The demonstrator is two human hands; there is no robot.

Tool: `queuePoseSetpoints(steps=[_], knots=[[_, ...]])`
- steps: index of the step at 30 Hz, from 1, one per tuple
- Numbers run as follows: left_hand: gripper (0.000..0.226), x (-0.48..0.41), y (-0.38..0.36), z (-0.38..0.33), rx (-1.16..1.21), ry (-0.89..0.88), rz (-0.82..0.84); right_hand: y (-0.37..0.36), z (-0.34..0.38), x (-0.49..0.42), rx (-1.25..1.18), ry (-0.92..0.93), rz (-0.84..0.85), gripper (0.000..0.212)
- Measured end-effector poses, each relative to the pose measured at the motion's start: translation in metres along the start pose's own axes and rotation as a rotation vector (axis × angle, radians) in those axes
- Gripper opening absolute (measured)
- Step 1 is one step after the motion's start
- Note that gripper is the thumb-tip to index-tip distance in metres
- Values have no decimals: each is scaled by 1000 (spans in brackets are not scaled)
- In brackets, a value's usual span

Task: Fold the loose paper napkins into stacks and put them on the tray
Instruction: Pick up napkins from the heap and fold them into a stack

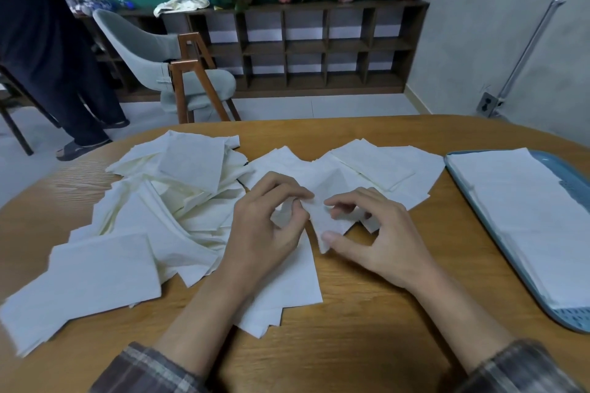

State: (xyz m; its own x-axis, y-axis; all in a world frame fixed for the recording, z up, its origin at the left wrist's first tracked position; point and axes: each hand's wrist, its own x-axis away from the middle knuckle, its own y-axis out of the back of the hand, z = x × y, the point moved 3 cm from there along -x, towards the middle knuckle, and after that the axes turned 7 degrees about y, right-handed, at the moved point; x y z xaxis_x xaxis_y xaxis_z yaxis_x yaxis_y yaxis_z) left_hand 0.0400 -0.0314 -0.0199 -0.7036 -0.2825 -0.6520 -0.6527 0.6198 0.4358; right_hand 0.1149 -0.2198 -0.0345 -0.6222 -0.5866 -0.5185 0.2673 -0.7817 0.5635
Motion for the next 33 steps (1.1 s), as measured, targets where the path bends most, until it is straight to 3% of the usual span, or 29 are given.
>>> queuePoseSetpoints(steps=[3, 5, 9, 13, 17, 21, 23, 26, 28, 31, 33], knots=[[6, -1, 5, -9, 135, 65, 11, 4, -3, -2, -38, -15, -140, 35], [11, -3, 5, -8, 204, 163, 48, 6, -7, -3, 30, -57, -186, 36], [18, -4, 3, -8, 422, 372, 186, 8, -9, -5, 36, -103, -114, 49], [18, -6, 6, -13, 477, 370, 214, 7, -6, -5, -88, -111, -74, 27], [32, -9, 10, -8, 407, 376, 221, 8, -6, -3, -282, -212, -83, 9], [18, -9, 9, -6, 355, 386, 254, 7, -5, -2, -368, -260, -43, 6], [8, -9, 8, -3, 397, 451, 250, 8, -2, -2, -460, -284, -90, 15], [4, -9, 9, 1, 393, 481, 194, 10, 1, -2, -603, -296, -113, 48], [6, -8, 8, 1, 365, 477, 173, 9, 5, -2, -582, -236, -70, 52], [19, -5, 6, 5, 238, 438, 174, 2, 2, -1, -408, -192, -44, 21], [36, -3, 6, 12, 66, 373, 230, -2, -4, 3, -325, -242, -66, 22]])
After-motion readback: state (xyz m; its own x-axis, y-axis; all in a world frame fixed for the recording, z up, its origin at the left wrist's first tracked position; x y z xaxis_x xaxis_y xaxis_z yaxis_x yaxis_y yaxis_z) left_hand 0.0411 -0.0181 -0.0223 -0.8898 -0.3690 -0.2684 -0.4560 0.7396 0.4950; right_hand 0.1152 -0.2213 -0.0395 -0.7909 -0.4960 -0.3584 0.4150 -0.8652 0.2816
